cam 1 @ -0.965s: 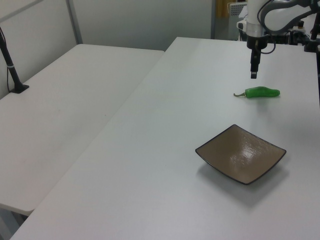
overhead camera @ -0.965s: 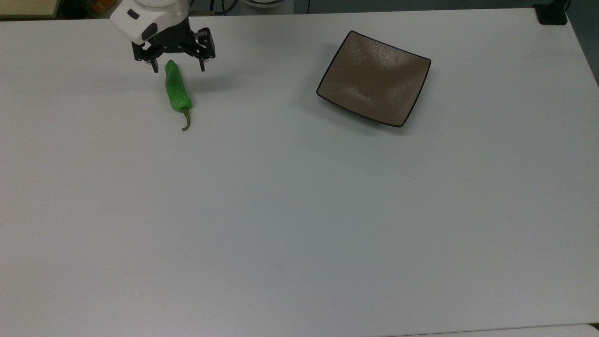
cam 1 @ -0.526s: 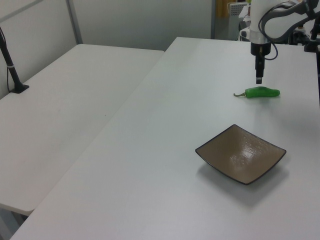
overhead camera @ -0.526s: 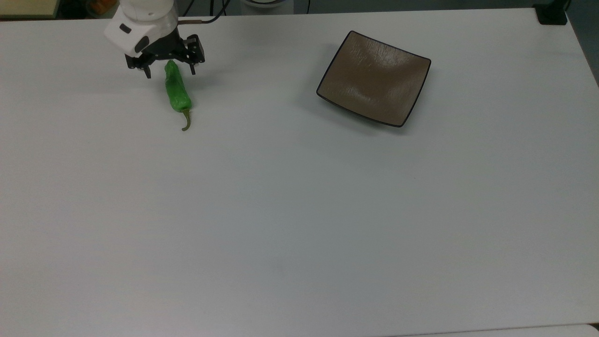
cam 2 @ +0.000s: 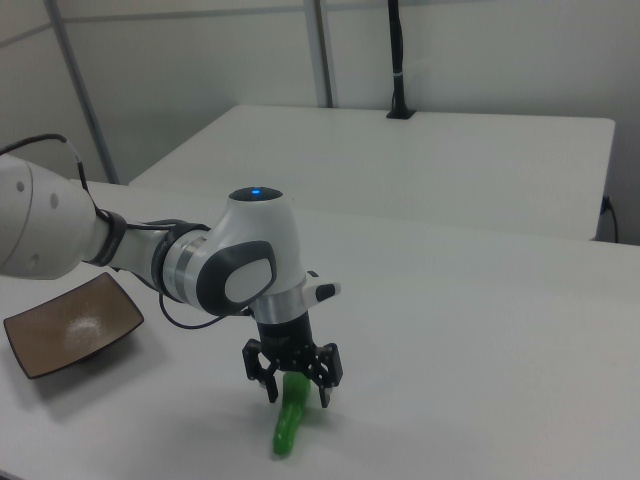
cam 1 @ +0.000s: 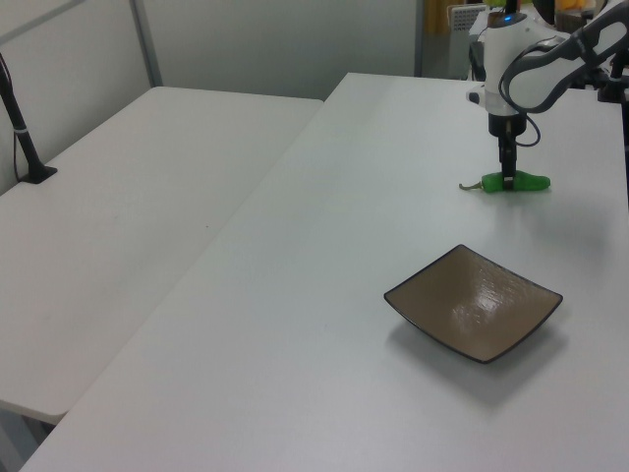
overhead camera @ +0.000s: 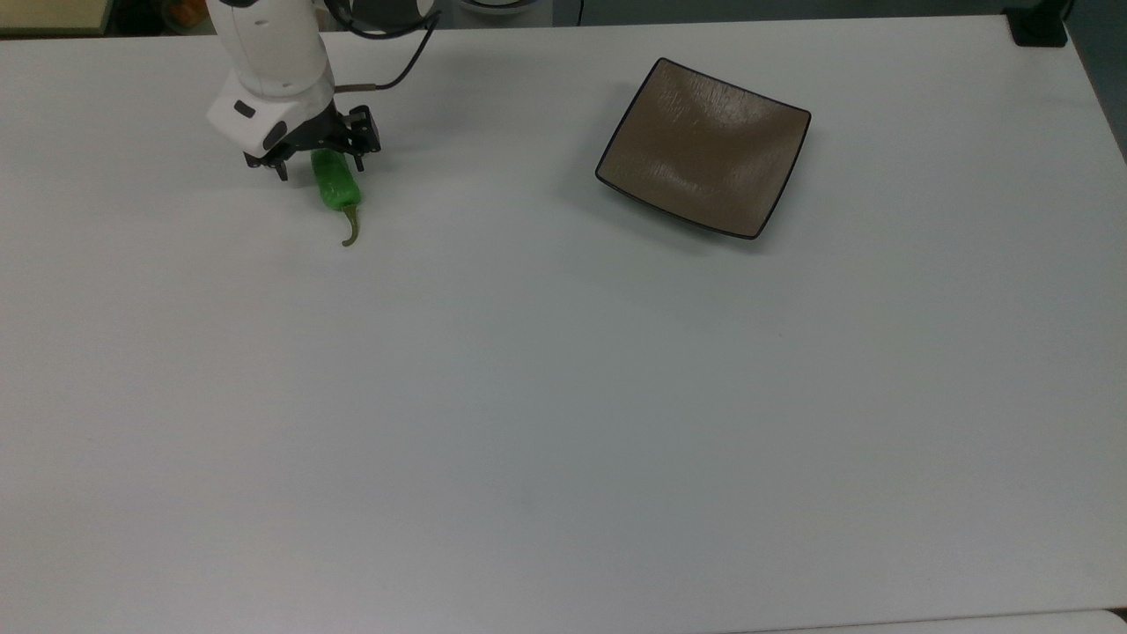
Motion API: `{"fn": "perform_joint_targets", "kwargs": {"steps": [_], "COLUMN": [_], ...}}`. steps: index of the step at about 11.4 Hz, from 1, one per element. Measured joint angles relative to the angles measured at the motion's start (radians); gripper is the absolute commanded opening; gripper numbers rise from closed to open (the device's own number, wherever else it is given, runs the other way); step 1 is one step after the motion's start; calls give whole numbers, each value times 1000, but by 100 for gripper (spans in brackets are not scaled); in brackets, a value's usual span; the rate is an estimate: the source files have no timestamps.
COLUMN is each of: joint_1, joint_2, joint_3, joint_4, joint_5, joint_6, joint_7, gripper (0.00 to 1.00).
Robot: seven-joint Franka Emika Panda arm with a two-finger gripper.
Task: Chili peppers are placed on a ceramic plate
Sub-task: 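Close the gripper on the green chili pepper's body, then lift the chili pepper and carry it over the brown plate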
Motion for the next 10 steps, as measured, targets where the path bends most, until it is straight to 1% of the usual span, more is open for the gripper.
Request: {"fn": "perform_joint_targets", "kwargs": {"steps": [2,3,8,9,10], "joint_1": [0,0,0,0,1], "joint_2": [3,3,-4,-12,-25], "joint_3": [0,0,0,0,0], "joint_4": [0,0,5,9,11], "joint_5": [0,0,0,4,27], "joint_6": [4,4,4,4,4], "joint_7": [0,0,0,2,4], "gripper": [18,16,16,16,16]}}
